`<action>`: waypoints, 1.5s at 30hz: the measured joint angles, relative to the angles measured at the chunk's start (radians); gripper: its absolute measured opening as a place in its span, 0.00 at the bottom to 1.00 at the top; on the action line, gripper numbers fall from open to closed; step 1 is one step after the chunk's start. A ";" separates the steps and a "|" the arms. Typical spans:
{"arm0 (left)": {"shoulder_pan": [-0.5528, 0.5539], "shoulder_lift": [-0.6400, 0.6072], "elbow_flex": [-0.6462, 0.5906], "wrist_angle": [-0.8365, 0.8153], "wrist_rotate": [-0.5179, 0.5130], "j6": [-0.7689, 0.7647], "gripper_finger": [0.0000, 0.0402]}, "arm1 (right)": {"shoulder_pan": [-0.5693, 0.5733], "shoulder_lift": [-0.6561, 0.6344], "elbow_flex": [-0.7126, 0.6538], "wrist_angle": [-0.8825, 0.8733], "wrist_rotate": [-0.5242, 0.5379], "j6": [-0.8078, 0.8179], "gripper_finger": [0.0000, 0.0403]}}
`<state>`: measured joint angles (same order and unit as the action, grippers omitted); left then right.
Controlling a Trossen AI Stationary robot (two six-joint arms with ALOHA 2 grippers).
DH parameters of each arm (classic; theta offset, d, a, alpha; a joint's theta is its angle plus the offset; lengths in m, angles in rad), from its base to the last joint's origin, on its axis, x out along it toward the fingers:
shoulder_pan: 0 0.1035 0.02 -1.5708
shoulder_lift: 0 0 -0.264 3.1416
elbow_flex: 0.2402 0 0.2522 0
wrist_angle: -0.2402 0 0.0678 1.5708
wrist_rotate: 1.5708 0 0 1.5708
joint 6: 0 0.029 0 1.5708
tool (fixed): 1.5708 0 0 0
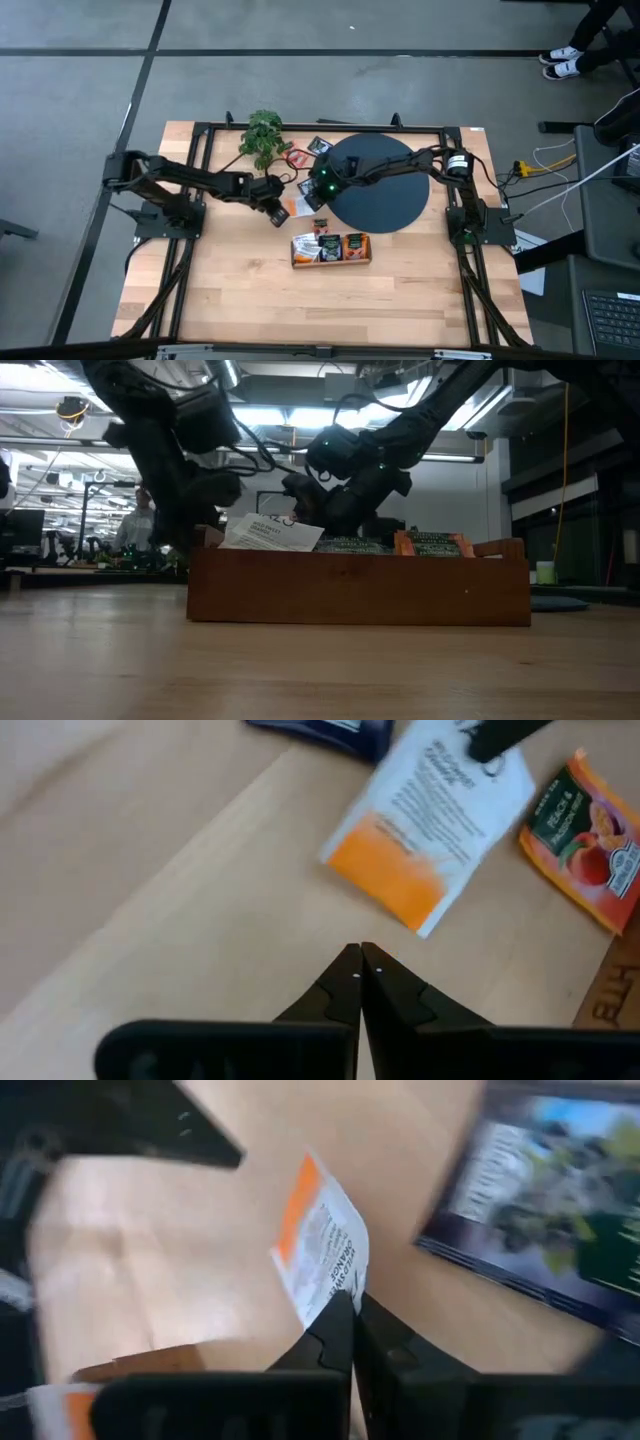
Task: Pick & Place Tea
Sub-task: Put the white tea bag into the left section of the wooden organizer
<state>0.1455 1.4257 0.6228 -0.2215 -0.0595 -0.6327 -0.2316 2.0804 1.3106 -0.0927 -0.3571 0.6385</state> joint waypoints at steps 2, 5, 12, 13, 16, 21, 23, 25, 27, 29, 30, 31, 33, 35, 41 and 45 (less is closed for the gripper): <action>0.000 -0.040 0.001 -0.046 -0.017 0.000 0.01 | -0.001 0.000 0.022 0.000 -0.017 -0.019 0.01; 0.000 -0.098 0.002 -0.104 -0.047 0.000 0.01 | -0.001 0.000 0.068 -0.005 -0.023 -0.044 0.01; 0.000 -0.211 0.003 -0.195 -0.081 -0.015 0.01 | -0.001 -0.001 0.253 -0.131 -0.120 -0.171 0.01; 0.000 -0.222 0.003 -0.202 -0.081 -0.023 0.01 | 0.000 -0.001 0.288 -0.189 -0.143 -0.209 0.01; 0.000 -0.257 0.003 -0.213 -0.081 -0.035 0.01 | 0.008 -0.001 0.410 -0.397 -0.167 -0.338 0.01; 0.000 -0.306 0.004 -0.242 -0.086 -0.035 0.01 | 0.033 -0.001 0.583 -0.698 -0.160 -0.477 0.00; 0.000 -0.318 0.004 -0.261 -0.106 -0.035 0.01 | 0.051 -0.002 0.636 -0.765 -0.133 -0.494 0.00; 0.000 -0.322 0.004 -0.269 -0.114 -0.035 0.01 | 0.078 -0.002 0.679 -0.827 -0.082 -0.513 0.00; 0.004 -0.323 0.004 -0.268 -0.108 -0.035 0.01 | 0.106 -0.002 0.708 -0.850 -0.040 -0.516 0.00; 0.012 -0.323 0.004 -0.255 -0.067 -0.035 0.01 | 0.131 -0.002 0.728 -0.878 -0.020 -0.506 0.00; 0.017 -0.323 0.004 -0.245 -0.036 -0.035 0.01 | 0.143 -0.002 0.734 -0.885 -0.014 -0.488 0.00; 0.022 -0.323 0.004 -0.229 -0.009 -0.035 0.01 | 0.155 -0.002 0.737 -0.887 -0.012 -0.467 0.00; 0.026 -0.326 0.004 -0.189 0.043 -0.019 0.01 | 0.178 -0.002 0.737 -0.906 -0.011 -0.424 0.00; 0.025 -0.334 0.004 -0.138 0.089 0.010 0.01 | 0.199 -0.002 0.737 -0.945 -0.009 -0.393 0.00; 0.025 -0.400 0.004 -0.033 0.240 0.070 0.01 | 0.248 -0.002 0.737 -1.005 0.023 -0.295 0.00; 0.024 -0.456 0.005 0.028 0.399 0.078 0.01 | 0.265 -0.002 0.736 -1.004 0.042 -0.244 0.00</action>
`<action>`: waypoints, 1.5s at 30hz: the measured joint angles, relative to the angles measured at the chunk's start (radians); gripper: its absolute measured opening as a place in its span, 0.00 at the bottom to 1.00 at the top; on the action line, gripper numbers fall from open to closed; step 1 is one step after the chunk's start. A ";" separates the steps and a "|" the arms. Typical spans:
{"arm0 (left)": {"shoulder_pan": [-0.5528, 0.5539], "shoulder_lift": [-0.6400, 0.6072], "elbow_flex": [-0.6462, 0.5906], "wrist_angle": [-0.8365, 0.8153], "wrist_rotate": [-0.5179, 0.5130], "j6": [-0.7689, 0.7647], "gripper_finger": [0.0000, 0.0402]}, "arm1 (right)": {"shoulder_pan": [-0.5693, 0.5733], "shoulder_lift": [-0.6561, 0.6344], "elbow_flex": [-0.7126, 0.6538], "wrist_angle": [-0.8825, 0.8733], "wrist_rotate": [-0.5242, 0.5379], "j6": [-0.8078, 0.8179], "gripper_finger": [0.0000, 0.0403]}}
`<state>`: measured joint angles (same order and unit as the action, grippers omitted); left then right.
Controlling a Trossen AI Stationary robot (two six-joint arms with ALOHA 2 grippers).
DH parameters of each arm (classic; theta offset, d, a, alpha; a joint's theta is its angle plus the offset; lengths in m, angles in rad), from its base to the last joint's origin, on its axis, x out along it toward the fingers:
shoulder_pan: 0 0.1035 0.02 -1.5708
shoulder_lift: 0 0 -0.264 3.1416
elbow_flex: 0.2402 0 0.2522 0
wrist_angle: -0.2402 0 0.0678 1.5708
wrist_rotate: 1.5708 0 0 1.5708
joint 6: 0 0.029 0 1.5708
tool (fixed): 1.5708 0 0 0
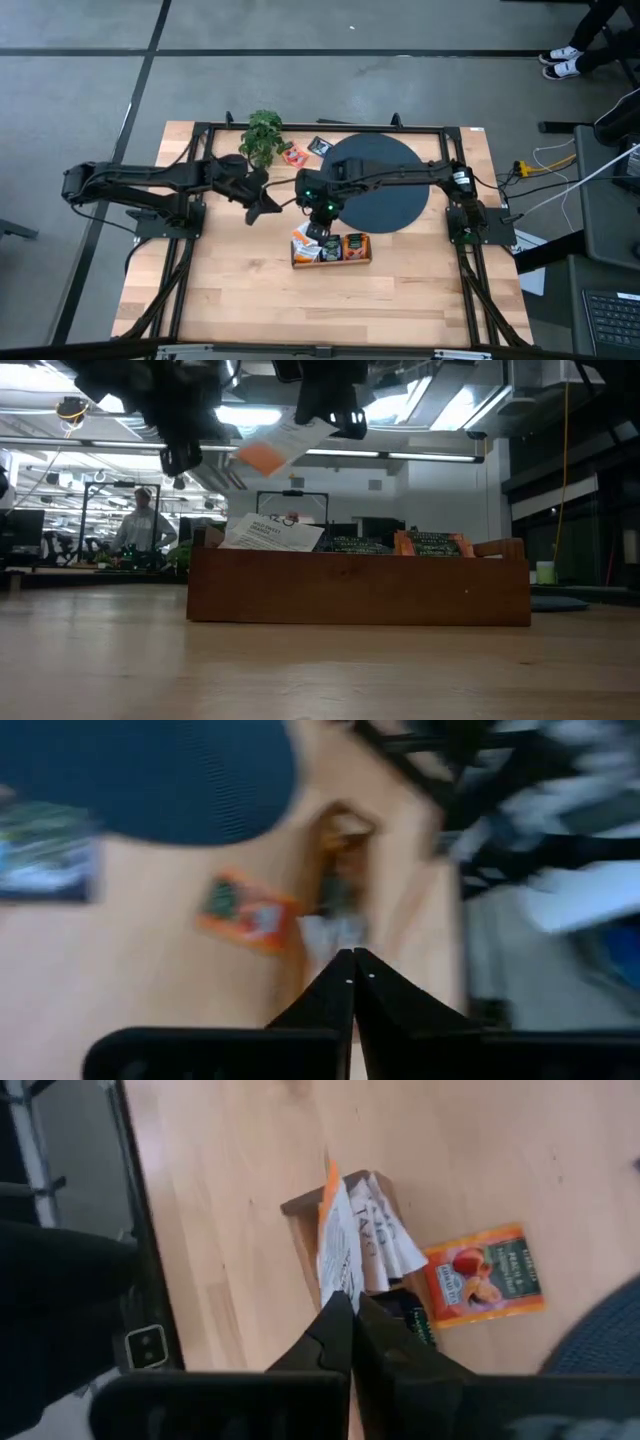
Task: Pick & Place Tea
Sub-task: Put the white tea bag into the left section of the wooden organizer
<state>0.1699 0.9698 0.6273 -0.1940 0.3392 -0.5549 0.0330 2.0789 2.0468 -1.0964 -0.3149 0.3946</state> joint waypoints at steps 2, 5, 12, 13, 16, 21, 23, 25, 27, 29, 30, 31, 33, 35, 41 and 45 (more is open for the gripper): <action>-0.003 -0.025 0.000 0.030 0.059 0.001 0.03 | 0.009 0.000 0.000 0.006 0.025 0.019 0.00; -0.015 -0.053 0.000 0.047 0.088 0.018 0.08 | 0.019 0.001 0.000 0.044 0.033 0.039 0.00; -0.063 -0.049 0.000 0.049 0.101 0.034 0.25 | 0.032 0.001 0.000 0.176 0.034 0.072 0.01; -0.074 -0.046 0.000 0.051 0.101 0.034 0.28 | 0.032 0.001 0.000 0.191 0.034 0.076 0.01; -0.105 -0.035 0.000 0.077 0.102 0.038 0.34 | 0.032 0.001 0.000 0.220 0.045 0.076 0.01; -0.129 -0.029 0.000 0.090 0.101 0.051 0.40 | 0.032 0.001 -0.001 0.220 0.060 0.078 0.01; -0.130 -0.029 0.000 0.085 0.098 0.054 0.41 | 0.032 0.001 -0.001 0.228 0.060 0.079 0.01; -0.130 -0.029 0.000 0.076 0.076 0.056 0.41 | 0.032 0.001 -0.001 0.234 0.059 0.080 0.01; -0.130 -0.029 0.000 0.056 0.041 0.065 0.41 | 0.032 0.001 -0.001 0.241 0.055 0.080 0.01; -0.130 -0.029 0.000 0.045 0.034 0.069 0.40 | 0.032 0.001 -0.001 0.241 0.056 0.085 0.01; -0.130 -0.029 0.000 0.042 0.036 0.071 0.40 | 0.032 0.001 -0.001 0.241 0.056 0.092 0.01; -0.130 -0.029 0.000 0.036 0.038 0.071 0.40 | 0.032 0.001 -0.001 0.241 0.057 0.095 0.01; -0.130 -0.029 0.000 0.015 0.037 0.072 0.40 | 0.032 0.002 -0.001 0.242 0.053 0.096 0.01; -0.130 -0.029 0.000 0.006 0.037 0.079 0.40 | 0.032 0.002 -0.001 0.249 0.046 0.098 0.01; -0.130 -0.029 0.000 0.001 0.023 0.091 0.40 | 0.032 0.002 -0.001 0.272 0.022 0.099 0.01; -0.130 -0.029 0.000 0.001 0.019 0.105 0.40 | 0.032 0.002 -0.001 0.279 0.004 0.103 0.01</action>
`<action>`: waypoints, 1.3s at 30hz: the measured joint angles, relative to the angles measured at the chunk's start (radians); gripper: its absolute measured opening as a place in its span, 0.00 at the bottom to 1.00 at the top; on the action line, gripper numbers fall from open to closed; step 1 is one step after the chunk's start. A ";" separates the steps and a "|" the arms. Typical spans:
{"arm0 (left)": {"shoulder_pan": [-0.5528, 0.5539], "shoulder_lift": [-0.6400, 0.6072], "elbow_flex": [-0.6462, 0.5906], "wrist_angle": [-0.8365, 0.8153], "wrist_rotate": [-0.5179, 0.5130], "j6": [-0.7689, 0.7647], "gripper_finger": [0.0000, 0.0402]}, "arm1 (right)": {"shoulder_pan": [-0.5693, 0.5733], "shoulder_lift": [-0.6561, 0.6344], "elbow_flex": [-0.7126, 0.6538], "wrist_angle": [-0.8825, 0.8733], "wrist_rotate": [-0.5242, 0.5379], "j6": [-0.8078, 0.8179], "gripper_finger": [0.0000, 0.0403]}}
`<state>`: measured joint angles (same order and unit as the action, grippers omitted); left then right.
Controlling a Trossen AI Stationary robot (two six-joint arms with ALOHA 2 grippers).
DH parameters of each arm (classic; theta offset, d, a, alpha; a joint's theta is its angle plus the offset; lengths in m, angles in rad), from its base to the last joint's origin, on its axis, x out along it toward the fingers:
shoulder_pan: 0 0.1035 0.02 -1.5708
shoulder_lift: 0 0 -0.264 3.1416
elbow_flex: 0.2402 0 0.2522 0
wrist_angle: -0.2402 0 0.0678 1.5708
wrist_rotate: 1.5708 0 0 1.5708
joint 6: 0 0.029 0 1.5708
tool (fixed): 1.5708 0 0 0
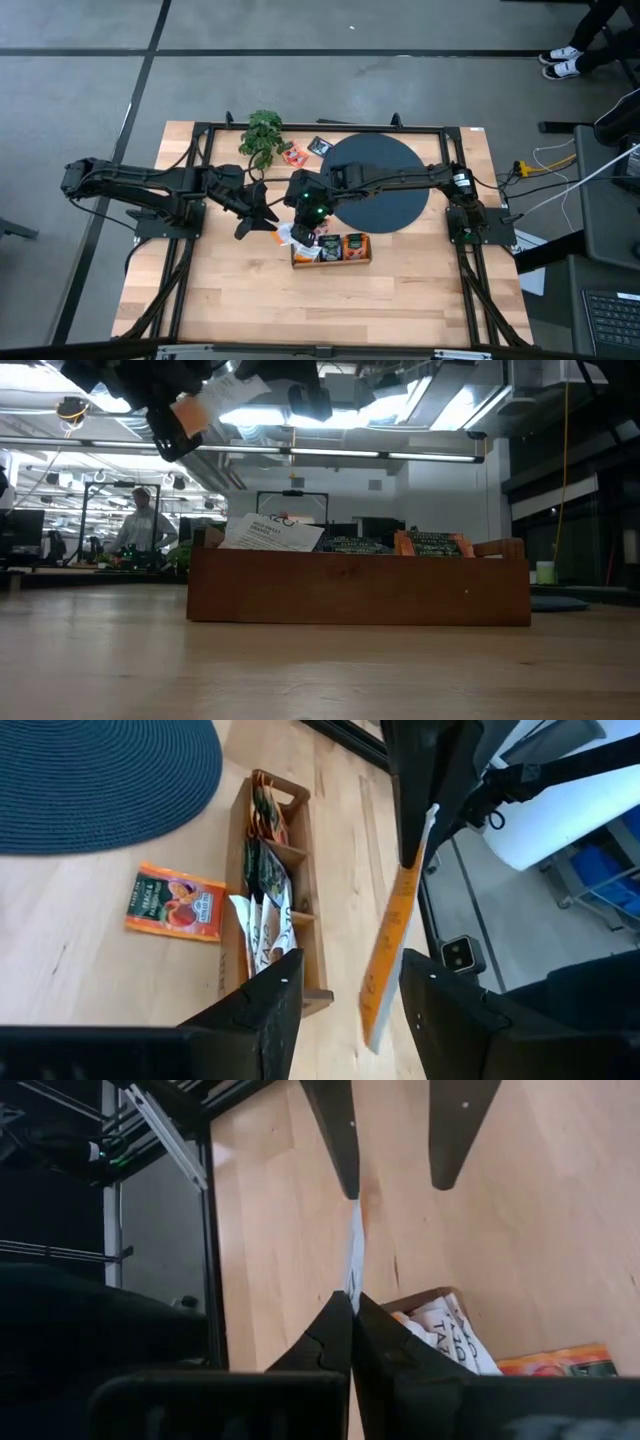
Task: Pick & Place Tea
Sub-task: Put the white tea bag into the left section of the wooden organizer
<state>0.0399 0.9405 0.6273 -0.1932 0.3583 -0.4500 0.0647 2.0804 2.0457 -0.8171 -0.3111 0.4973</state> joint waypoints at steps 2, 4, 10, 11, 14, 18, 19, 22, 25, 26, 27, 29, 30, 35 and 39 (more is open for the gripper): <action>0.000 0.000 0.000 0.000 0.007 -0.004 0.40 | 0.000 0.000 0.000 0.002 0.001 0.000 0.01; 0.000 0.000 0.000 0.000 0.018 -0.008 0.39 | 0.000 0.000 0.000 0.016 0.007 0.000 0.01; -0.008 0.000 0.000 0.001 0.059 -0.012 0.28 | -0.002 0.000 0.000 0.050 0.029 0.000 0.01; -0.012 0.000 0.000 0.001 0.069 -0.009 0.25 | -0.003 0.000 0.000 0.051 0.029 0.000 0.01; -0.022 0.000 0.000 0.001 0.082 -0.001 0.14 | -0.005 0.000 0.000 0.050 0.030 -0.002 0.01; -0.034 0.000 0.000 0.002 0.080 0.000 0.03 | -0.009 0.000 0.000 0.051 0.029 -0.001 0.02; -0.034 0.000 0.000 0.002 0.078 0.000 0.03 | -0.009 0.000 0.000 0.051 0.029 -0.001 0.02; -0.034 0.000 0.000 0.001 0.051 -0.001 0.03 | -0.009 0.000 0.000 0.046 0.030 0.014 0.04; -0.034 0.000 0.000 0.002 0.022 -0.037 0.02 | -0.009 0.000 0.000 -0.008 0.024 0.022 0.08; -0.036 0.000 0.000 0.002 0.020 -0.042 0.02 | -0.008 -0.006 0.000 -0.040 0.025 0.021 0.10; -0.041 -0.004 0.000 0.002 0.013 -0.042 0.02 | -0.002 -0.012 -0.001 -0.075 0.034 0.016 0.12; -0.062 -0.016 0.000 0.020 -0.019 -0.031 0.02 | 0.016 -0.035 -0.001 -0.109 0.079 -0.008 0.16; -0.075 -0.025 0.000 0.030 -0.048 -0.018 0.02 | 0.030 -0.051 -0.001 -0.130 0.114 -0.019 0.19; -0.128 -0.077 -0.092 0.352 -0.163 -0.046 0.02 | 0.099 -0.139 -0.005 -0.158 0.309 -0.026 0.29; -0.146 -0.094 -0.228 0.667 -0.263 -0.138 0.02 | 0.146 -0.185 -0.006 -0.181 0.475 -0.015 0.35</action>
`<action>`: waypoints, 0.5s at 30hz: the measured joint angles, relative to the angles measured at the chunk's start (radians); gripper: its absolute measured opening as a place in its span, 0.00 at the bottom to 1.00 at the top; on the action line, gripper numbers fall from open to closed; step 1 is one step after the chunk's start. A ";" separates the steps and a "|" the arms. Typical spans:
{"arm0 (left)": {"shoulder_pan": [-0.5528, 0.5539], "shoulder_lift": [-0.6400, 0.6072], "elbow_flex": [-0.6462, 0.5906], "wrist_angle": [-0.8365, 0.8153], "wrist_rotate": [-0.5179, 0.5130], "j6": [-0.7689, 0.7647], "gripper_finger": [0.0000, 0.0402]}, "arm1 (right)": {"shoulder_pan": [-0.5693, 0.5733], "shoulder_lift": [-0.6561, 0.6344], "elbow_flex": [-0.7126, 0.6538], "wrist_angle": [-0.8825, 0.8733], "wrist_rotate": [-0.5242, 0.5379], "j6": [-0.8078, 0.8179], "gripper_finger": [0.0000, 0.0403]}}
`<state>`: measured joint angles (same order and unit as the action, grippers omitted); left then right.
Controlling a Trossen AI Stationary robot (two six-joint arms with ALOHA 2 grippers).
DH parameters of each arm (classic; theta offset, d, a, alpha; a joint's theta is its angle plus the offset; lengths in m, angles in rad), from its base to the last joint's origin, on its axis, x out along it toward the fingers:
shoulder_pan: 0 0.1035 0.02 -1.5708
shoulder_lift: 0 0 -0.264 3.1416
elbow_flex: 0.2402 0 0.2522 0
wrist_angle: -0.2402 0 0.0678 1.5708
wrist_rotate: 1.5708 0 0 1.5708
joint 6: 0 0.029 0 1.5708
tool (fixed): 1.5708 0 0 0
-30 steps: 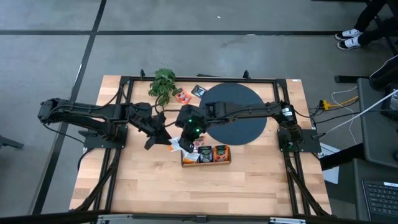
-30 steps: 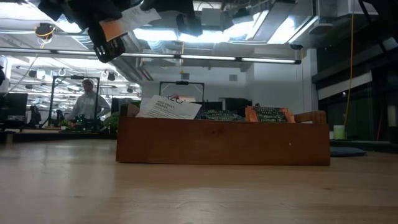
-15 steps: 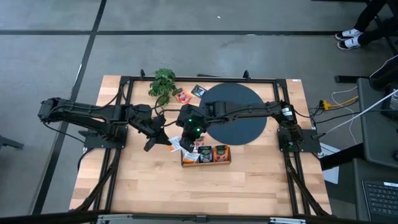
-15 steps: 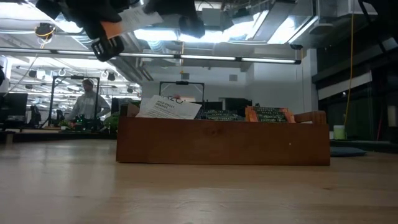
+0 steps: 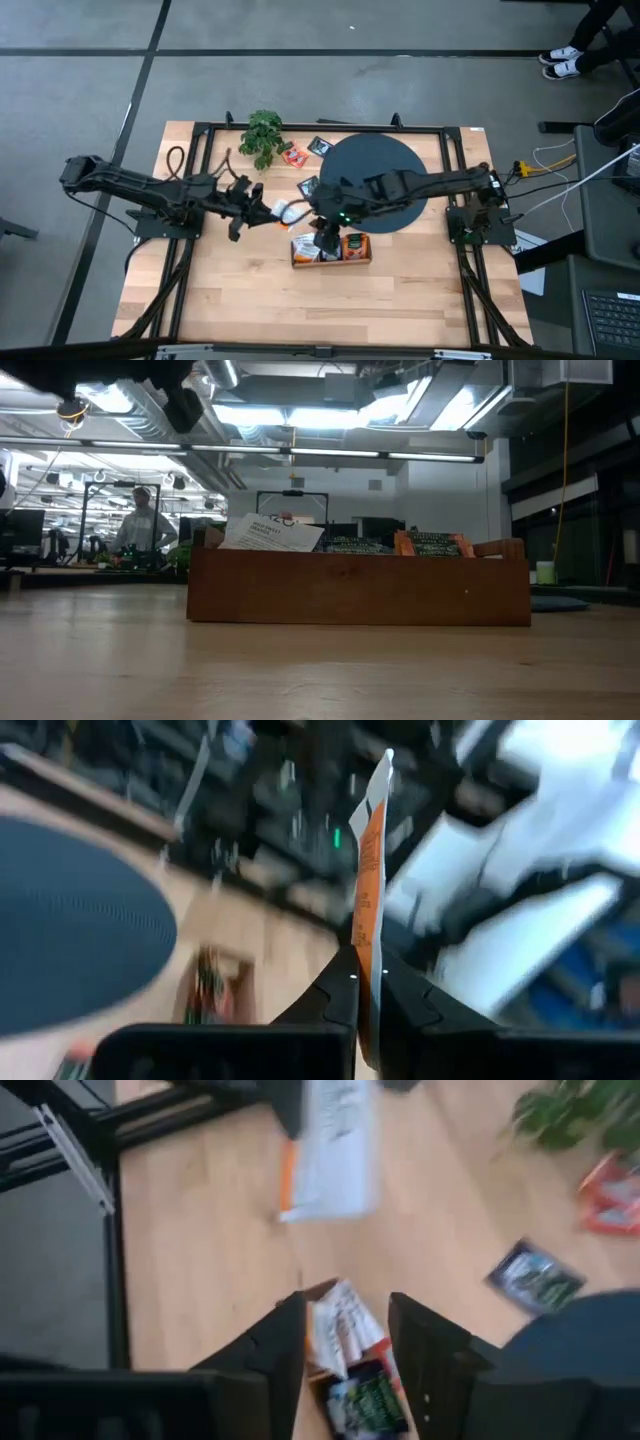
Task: Pick & Place Tea
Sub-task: Put the white tea bag into the left section of the wooden organizer
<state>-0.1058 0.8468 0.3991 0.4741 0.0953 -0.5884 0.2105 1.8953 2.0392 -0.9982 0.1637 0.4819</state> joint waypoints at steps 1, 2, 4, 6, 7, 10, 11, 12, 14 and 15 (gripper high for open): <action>-0.002 0.001 -0.031 0.072 -0.032 -0.026 0.02 | 0.007 -0.010 0.000 0.002 0.037 -0.012 0.37; -0.006 0.003 -0.058 0.134 -0.067 -0.050 0.02 | 0.018 -0.017 0.000 0.004 0.076 -0.016 0.38; -0.015 0.016 -0.097 0.240 -0.125 -0.079 0.02 | 0.025 -0.022 0.000 0.023 0.136 -0.014 0.40; -0.026 0.026 -0.114 0.290 -0.159 -0.084 0.02 | 0.023 -0.022 0.000 0.058 0.166 -0.014 0.42; -0.032 0.034 -0.114 0.310 -0.170 -0.074 0.02 | 0.021 -0.022 -0.001 0.079 0.168 -0.014 0.43; -0.052 0.049 -0.114 0.350 -0.190 -0.030 0.02 | 0.004 -0.017 0.000 0.157 0.168 -0.012 0.45; -0.056 0.055 -0.112 0.366 -0.200 -0.018 0.02 | -0.003 -0.015 0.000 0.160 0.168 -0.006 0.45; -0.060 0.057 -0.112 0.370 -0.211 -0.009 0.02 | -0.010 -0.013 -0.001 0.161 0.167 0.007 0.45; -0.069 0.057 -0.112 0.389 -0.235 0.010 0.02 | -0.027 -0.012 -0.002 0.166 0.163 0.028 0.45; -0.072 0.056 -0.111 0.391 -0.250 0.019 0.02 | -0.036 -0.012 -0.002 0.167 0.154 0.037 0.45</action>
<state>-0.1780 0.9028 0.2880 0.8653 -0.1548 -0.5695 0.1745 1.8832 2.0377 -0.8307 0.3174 0.5185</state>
